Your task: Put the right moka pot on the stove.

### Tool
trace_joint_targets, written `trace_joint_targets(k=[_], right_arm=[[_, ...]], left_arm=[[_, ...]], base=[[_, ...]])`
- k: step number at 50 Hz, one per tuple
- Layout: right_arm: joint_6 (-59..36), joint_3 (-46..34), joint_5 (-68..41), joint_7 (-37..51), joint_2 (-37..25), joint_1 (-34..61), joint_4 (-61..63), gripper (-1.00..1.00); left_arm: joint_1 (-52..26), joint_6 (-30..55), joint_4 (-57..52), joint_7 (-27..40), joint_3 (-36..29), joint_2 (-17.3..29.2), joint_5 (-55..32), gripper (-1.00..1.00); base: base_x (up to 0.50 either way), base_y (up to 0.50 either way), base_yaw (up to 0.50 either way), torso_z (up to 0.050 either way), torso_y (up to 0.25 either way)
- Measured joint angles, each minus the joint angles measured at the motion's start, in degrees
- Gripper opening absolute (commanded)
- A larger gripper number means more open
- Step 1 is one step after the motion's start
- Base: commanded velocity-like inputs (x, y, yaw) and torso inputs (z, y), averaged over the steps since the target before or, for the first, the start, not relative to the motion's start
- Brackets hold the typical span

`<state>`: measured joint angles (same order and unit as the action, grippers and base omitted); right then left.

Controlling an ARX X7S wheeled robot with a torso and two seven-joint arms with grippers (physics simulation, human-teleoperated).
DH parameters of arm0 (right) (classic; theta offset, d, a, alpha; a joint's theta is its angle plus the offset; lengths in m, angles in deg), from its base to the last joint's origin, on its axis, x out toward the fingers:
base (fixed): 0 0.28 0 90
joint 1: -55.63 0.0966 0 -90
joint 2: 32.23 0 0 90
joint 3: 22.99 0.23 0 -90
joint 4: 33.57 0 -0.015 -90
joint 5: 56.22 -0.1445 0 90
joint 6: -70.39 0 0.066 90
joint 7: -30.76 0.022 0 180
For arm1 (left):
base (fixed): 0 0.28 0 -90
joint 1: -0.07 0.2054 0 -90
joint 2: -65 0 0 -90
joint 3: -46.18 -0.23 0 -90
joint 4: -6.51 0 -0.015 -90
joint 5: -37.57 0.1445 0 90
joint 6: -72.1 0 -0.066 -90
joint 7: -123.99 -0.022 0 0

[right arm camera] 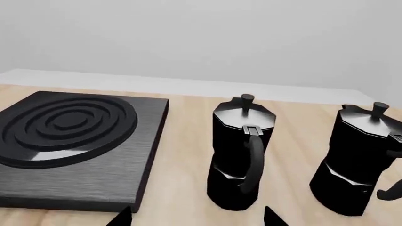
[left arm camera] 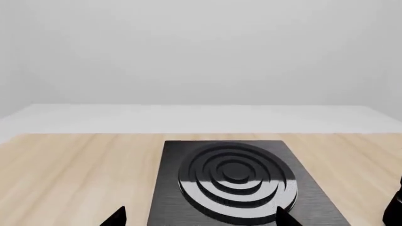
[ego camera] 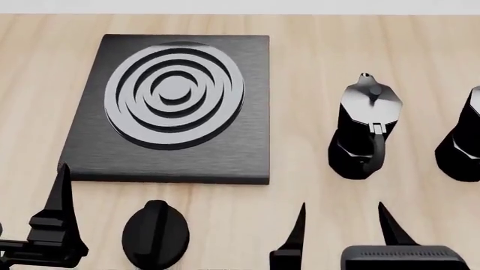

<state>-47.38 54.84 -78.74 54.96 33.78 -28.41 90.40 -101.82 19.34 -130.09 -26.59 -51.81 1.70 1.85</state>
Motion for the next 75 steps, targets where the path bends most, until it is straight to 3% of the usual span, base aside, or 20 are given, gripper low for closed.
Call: trace_joint_targets(k=[23,52,75], right_arm=[[1.1,1.8,-1.2,-1.0,-2.0,-0.6,-0.1,1.0],[0.5,17.8,-12.0,-5.2,-12.9,-6.3,4.6,1.0],[8.0,27.2,-13.7,-13.6,-16.5,-11.5,-3.5,1.0]], left_arm=[[0.2,-0.5,0.2,0.4,-0.1,0.2,-0.2,1.0],[0.2,-1.1,0.4,0.6,-0.7,0.5,-0.2,1.0],[0.2,-1.3,0.5,0.9,-1.0,0.8,-0.6,1.0]], base=[[0.0,0.0,0.0,0.0,0.0],[0.0,0.0,0.0,0.0,0.0],[0.0,0.0,0.0,0.0,0.0]])
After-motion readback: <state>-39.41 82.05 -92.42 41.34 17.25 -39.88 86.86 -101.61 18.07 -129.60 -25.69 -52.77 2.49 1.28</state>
